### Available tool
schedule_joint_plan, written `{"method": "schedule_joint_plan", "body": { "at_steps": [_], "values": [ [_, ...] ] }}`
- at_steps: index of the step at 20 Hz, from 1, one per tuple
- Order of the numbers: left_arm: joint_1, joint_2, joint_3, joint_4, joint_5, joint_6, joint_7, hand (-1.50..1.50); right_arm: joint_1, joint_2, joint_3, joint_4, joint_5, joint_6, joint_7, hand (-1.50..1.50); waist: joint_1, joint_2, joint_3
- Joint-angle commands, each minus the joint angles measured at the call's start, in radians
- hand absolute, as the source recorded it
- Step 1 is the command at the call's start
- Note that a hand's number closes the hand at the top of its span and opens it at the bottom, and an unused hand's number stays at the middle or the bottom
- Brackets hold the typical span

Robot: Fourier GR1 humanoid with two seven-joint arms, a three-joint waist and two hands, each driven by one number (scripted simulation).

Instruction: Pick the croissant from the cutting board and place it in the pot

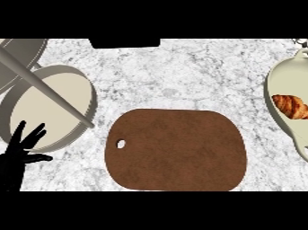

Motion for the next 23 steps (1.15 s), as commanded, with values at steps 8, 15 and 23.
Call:
{"method": "schedule_joint_plan", "body": {
  "at_steps": [8,15,23],
  "values": [
    [-0.208,-0.036,0.007,-0.107,0.022,-0.005,-0.039,0.0,0.037,-0.097,-0.236,0.186,-0.18,0.15,-0.163,-1.5,-0.025,-0.003,0.012],
    [-0.223,-0.055,0.019,-0.137,0.018,-0.002,0.001,0.0,0.089,-0.138,-0.298,0.289,-0.208,0.234,-0.256,-1.5,-0.027,-0.002,0.012],
    [-0.226,-0.048,0.045,-0.135,0.011,-0.029,0.012,0.0,0.146,-0.227,-0.366,0.428,-0.23,0.349,-0.339,-1.5,-0.026,0.0,0.013]
  ]
}}
